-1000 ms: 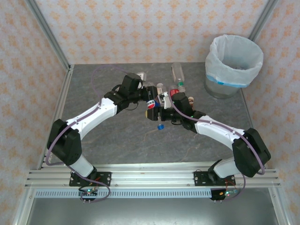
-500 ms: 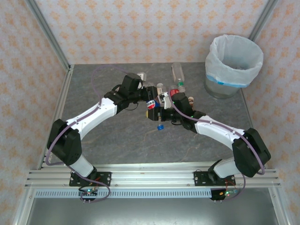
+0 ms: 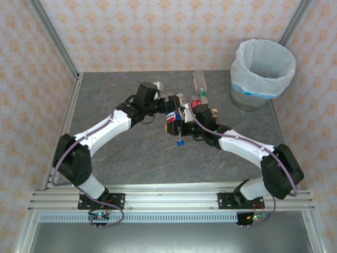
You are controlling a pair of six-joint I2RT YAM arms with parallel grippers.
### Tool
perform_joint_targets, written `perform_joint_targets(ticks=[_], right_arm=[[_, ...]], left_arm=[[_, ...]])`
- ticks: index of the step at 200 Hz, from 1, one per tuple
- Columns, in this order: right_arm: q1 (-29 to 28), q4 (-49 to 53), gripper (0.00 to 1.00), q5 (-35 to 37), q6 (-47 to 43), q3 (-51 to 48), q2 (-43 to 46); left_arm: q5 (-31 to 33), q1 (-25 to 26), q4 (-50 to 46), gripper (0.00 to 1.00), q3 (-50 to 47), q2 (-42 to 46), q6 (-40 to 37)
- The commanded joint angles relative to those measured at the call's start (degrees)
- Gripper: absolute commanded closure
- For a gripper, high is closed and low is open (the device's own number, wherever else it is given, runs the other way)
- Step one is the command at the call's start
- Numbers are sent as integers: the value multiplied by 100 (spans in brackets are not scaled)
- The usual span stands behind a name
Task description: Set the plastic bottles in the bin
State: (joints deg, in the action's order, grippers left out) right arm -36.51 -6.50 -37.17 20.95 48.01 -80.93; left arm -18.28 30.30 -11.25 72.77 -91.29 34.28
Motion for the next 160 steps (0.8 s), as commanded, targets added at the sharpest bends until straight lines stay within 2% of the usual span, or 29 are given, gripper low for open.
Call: perform_joint_targets(ticks=[1,36,90,124,160], right_arm=[[20,32,100,225,-10,-11,2],[136,181,100,419,0,-36,5],[648,856,100,1089,-50,67,83],[936,1209,100,1389,-314,275,219],[1207,1290,100,1524,-555,550,296]], left_arm=[[-192,37,443,0,-167,395,89],[-197,-79,1137,0,-646,668,227],[932,-130,1863,0,-1555,1191,219],[1779,-130,1797,0,-1976,1497,133],[2378,-161,1332,0,-2183,1694,69]])
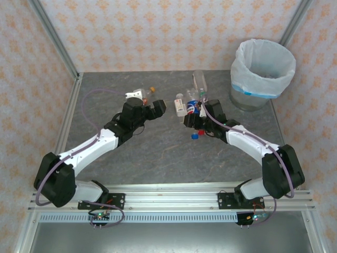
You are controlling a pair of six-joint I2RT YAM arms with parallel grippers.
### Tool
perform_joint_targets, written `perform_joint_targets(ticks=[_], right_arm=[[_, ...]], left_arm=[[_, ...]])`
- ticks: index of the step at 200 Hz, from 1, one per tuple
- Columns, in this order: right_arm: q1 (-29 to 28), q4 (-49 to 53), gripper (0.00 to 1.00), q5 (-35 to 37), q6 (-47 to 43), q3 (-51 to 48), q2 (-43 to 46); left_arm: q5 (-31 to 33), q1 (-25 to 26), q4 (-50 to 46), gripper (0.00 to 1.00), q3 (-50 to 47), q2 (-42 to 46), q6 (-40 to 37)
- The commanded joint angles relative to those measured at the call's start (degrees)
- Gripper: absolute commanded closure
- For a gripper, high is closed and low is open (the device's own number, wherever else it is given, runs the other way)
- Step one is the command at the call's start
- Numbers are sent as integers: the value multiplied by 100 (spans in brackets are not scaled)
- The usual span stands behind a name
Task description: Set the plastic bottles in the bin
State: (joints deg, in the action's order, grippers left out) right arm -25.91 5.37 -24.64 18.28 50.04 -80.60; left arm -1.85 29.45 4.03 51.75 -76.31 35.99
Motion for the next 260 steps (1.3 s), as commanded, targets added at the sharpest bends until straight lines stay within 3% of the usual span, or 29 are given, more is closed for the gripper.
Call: perform_joint_targets(ticks=[1,76,157,220,260], right_arm=[[152,100,100,269,-293,356,268],[756,-170,100,159,-553,1251,256],[1827,62,100,513,-1012,2715,2],[2652,526,100,1038,-1325,4236,-884],[2881,-26,100,1980,-1348,4569,-1289]], left_arm=[[736,-78,-216,0,-88,201,-106],[876,-149,-153,0,-746,675,139],[1731,-160,-281,0,-1229,1303,363],[1748,-196,-354,0,-1296,1374,343],[1584,-208,-304,0,-1305,1280,339]])
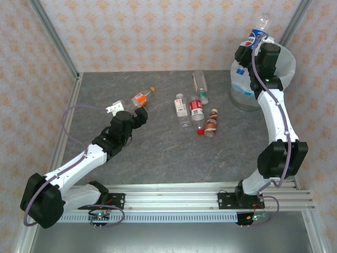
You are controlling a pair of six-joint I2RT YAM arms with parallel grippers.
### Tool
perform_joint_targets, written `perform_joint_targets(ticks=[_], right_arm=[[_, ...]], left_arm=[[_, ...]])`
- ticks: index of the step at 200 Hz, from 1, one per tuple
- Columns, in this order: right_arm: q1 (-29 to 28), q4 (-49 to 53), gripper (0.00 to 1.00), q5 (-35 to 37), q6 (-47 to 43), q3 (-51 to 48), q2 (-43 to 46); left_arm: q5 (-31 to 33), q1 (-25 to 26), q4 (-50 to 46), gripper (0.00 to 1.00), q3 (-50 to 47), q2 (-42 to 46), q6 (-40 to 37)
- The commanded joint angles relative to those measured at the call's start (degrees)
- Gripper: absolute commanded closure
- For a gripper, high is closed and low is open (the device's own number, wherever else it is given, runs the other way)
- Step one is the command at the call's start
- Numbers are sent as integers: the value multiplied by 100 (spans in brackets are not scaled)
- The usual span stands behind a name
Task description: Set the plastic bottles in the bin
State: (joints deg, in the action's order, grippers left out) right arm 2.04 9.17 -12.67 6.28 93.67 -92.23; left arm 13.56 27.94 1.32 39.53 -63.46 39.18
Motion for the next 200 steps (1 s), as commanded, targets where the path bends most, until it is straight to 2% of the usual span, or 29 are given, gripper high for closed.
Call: perform_joint_targets(ticks=[1,19,35,69,106,141,170,200], right_arm=[[86,-429,100,840,-155,201,-137],[108,-1120,100,1503,-325,-9,-223],[155,-1587,99,1757,-374,-75,-351],[208,-1457,97,1778,-299,261,-613],[253,-1823,95,2317,-507,136,-900],[412,-1287,92,2258,-651,649,-1349],[524,-598,84,2115,-690,1141,-1665],[569,-199,75,1911,-786,1215,-1775]], left_arm=[[42,-59,-30,0,-80,-7,24],[2,-53,8,0,-68,-57,76],[-74,-63,74,0,-59,-128,128],[-169,-53,103,0,-33,-267,216],[-199,-66,123,0,-21,-357,257],[-205,-60,39,0,11,-377,238],[-205,-58,-22,0,-13,-383,263],[-188,-62,-24,0,-77,-355,310]])
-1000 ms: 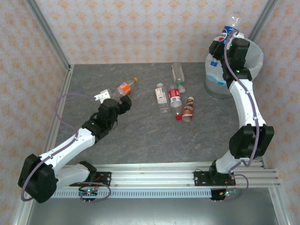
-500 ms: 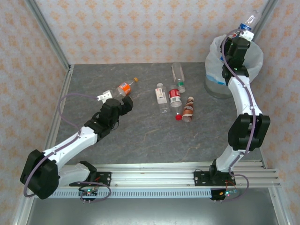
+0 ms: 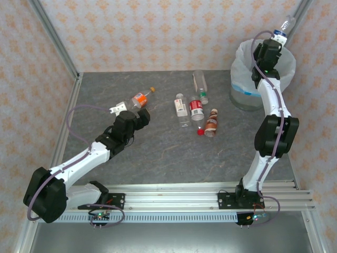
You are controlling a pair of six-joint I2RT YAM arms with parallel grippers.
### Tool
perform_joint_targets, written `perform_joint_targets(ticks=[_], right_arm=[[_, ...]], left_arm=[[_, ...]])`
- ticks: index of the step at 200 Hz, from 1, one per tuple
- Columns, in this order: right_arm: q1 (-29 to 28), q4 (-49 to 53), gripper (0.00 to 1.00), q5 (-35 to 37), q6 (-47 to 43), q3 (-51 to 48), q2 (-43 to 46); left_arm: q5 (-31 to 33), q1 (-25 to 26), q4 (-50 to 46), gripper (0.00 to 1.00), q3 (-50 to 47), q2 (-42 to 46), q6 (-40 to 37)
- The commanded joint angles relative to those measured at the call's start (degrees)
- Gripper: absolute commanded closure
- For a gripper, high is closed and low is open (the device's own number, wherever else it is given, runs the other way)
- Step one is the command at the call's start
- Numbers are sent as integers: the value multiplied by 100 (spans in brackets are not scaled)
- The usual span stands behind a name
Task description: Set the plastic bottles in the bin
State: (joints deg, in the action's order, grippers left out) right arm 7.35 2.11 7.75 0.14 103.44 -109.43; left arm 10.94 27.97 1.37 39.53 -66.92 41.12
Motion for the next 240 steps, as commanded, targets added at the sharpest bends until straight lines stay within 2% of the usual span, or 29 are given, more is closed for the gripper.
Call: perform_joint_targets(ticks=[1,34,60,117,221,240], right_arm=[[38,517,75,-136,-177,238,-58],[34,761,66,-212,-309,212,-71],[32,947,50,-213,-353,247,-62],[35,1403,26,-245,-322,535,-38],[30,1472,0,-377,-366,412,364],[33,1451,1,-418,-327,309,503]], left_arm=[[75,-64,-30,0,-77,-12,115],[48,-65,-63,0,-68,-19,105],[44,-66,-51,0,-75,-74,105],[-64,-67,2,0,-33,-205,140],[-101,-57,6,0,-24,-268,150],[-118,-68,26,0,-17,-291,150]])
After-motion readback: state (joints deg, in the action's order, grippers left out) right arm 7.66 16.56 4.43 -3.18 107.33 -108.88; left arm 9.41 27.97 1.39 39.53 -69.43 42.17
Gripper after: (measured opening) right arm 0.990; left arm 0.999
